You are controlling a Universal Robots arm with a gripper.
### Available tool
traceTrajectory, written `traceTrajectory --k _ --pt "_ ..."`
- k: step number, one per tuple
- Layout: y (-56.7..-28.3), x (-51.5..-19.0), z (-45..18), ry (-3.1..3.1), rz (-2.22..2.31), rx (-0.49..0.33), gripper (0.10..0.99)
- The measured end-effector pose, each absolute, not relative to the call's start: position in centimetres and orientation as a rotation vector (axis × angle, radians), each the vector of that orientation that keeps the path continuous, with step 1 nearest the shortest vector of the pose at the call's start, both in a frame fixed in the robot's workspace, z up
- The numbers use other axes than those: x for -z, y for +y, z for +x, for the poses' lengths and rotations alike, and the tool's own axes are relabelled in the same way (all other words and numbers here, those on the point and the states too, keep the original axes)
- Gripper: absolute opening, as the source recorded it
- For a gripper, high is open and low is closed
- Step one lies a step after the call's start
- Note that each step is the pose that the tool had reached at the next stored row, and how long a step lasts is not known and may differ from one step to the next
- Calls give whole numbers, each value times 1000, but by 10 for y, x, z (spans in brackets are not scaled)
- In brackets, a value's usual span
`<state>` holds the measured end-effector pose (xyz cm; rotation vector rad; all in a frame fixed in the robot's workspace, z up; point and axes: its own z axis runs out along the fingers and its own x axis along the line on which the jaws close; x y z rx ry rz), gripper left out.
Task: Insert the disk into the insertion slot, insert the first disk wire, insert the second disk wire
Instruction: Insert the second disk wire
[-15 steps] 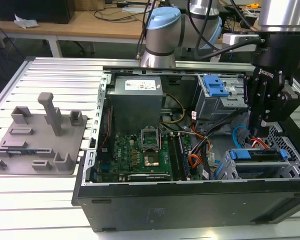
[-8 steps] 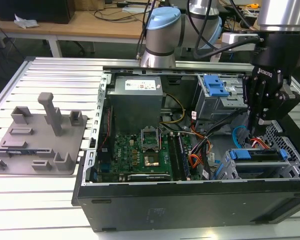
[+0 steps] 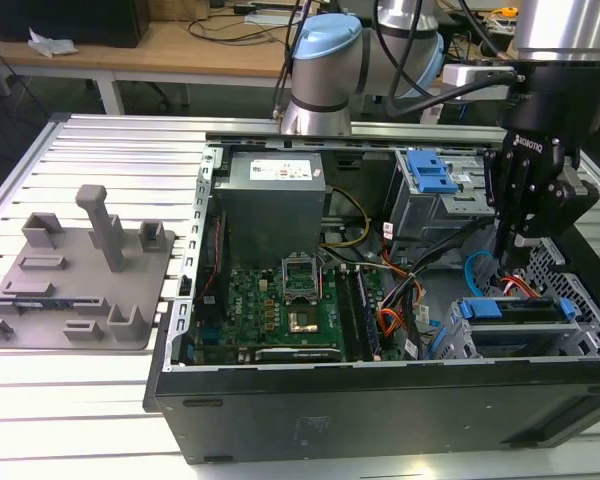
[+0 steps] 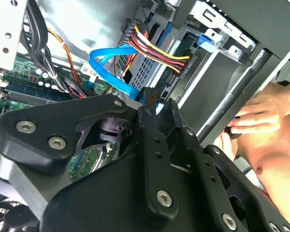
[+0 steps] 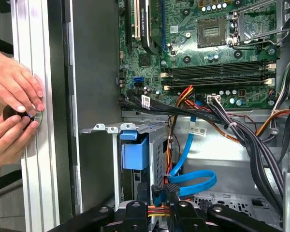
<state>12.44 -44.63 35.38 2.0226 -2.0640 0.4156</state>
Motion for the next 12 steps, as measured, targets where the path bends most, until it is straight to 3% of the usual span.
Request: traceTrajectory --k 4,12 --pt "-446 -354 124 -2064 2023 -416 161" --pt "-446 -354 124 -2064 2022 -416 161"
